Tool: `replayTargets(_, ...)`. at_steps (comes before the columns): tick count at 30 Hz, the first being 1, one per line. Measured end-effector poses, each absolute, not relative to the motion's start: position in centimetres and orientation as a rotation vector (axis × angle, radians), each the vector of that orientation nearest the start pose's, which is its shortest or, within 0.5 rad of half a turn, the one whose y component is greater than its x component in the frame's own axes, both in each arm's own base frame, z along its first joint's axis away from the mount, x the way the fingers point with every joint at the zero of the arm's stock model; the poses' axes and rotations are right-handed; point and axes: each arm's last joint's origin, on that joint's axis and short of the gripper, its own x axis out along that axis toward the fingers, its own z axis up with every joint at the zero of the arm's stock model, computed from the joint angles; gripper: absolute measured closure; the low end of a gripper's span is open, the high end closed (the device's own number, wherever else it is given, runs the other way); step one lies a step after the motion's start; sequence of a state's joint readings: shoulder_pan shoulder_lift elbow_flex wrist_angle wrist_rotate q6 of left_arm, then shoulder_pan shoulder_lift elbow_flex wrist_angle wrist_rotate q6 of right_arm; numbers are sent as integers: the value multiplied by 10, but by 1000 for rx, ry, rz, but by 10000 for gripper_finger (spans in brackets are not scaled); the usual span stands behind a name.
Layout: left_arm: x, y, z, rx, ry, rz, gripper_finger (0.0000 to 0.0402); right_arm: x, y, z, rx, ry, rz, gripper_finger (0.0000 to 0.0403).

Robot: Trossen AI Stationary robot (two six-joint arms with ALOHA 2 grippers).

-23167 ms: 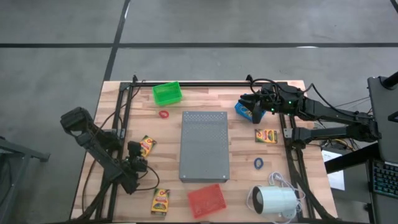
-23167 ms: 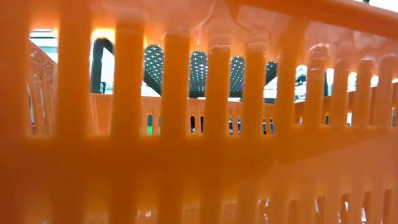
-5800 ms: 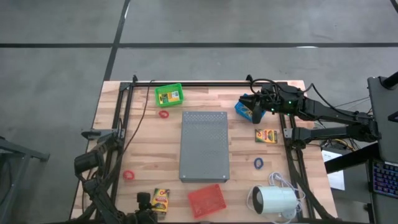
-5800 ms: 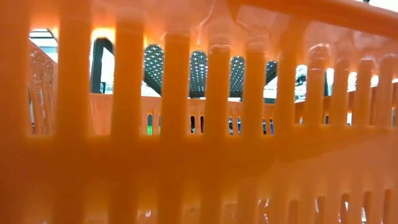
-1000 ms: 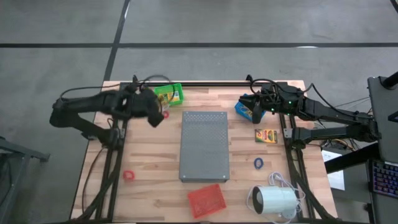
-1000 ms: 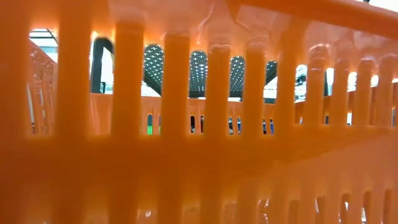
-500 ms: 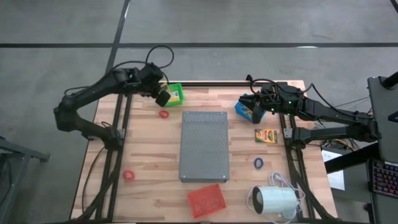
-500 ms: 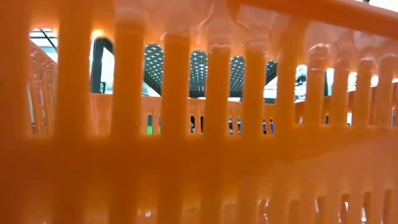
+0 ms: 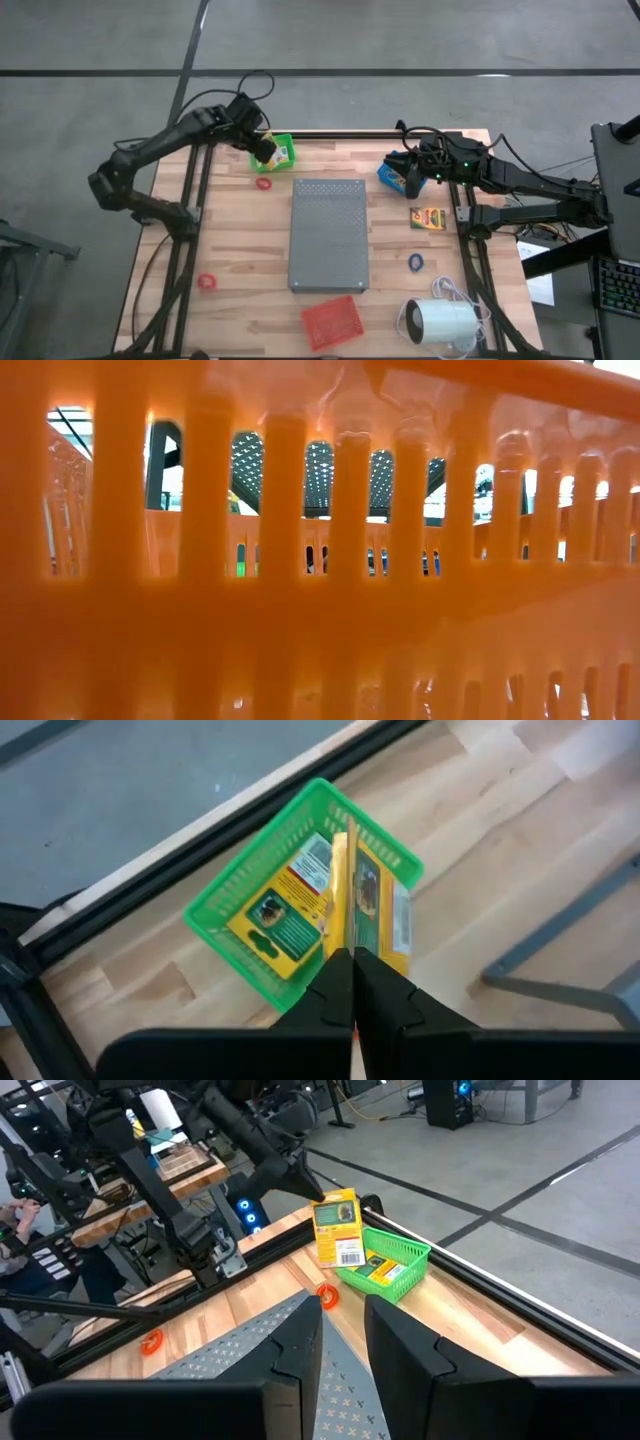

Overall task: Pick & Place Office Desk Supplies
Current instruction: Put the bottom yellow crayon box into the green basket

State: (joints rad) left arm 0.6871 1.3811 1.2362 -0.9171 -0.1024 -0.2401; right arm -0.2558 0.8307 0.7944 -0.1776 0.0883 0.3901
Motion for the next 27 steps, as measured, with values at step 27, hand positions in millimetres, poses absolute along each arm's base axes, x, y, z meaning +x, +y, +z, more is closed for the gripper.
replayTargets(27,228,200,298,-454,770,840,400,177,-49,329,403,144,-380,322)
